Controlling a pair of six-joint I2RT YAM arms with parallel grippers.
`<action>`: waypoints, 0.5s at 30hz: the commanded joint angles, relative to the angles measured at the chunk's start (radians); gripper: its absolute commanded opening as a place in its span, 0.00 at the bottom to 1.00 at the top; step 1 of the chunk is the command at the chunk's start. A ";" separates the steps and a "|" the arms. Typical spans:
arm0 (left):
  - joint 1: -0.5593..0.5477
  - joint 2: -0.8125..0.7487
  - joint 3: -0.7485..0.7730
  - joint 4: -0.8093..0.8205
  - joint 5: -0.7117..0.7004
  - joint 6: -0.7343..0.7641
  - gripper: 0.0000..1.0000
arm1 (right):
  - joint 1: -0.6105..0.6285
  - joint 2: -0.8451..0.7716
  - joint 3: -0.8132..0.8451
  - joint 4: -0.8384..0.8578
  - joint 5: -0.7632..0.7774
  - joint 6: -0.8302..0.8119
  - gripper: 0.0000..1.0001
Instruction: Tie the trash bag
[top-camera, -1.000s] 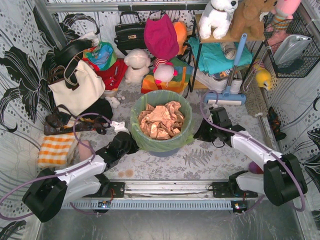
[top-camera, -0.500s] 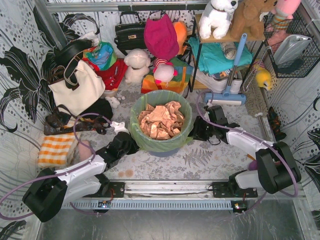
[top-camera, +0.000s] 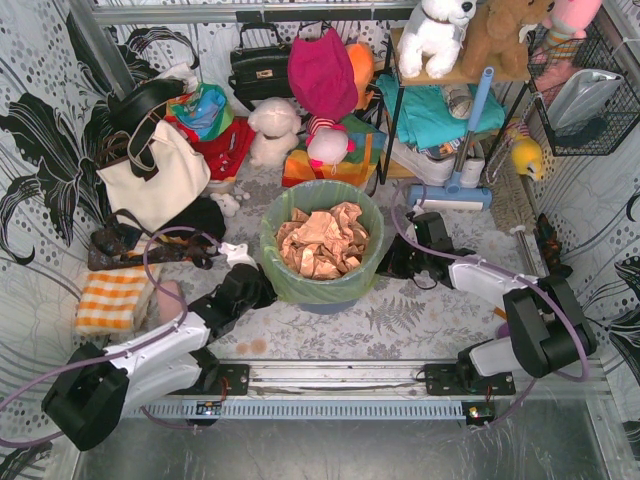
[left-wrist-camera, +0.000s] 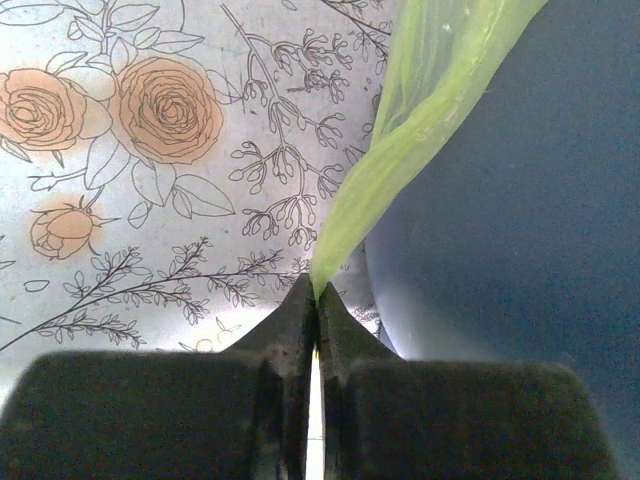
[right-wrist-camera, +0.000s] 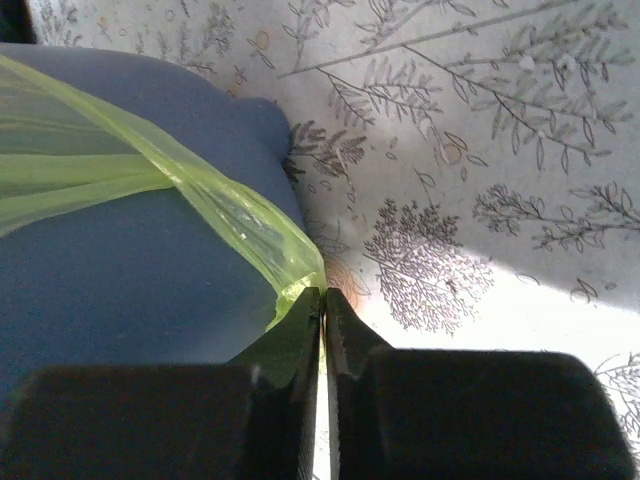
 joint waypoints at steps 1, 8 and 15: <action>0.004 -0.025 0.030 -0.024 -0.032 -0.010 0.09 | 0.002 -0.047 -0.039 0.014 0.022 0.022 0.00; 0.005 -0.169 0.052 -0.184 -0.044 -0.055 0.07 | 0.002 -0.248 -0.090 -0.059 0.079 0.067 0.00; 0.006 -0.347 0.067 -0.290 -0.014 -0.092 0.03 | 0.001 -0.460 -0.132 -0.133 0.108 0.133 0.00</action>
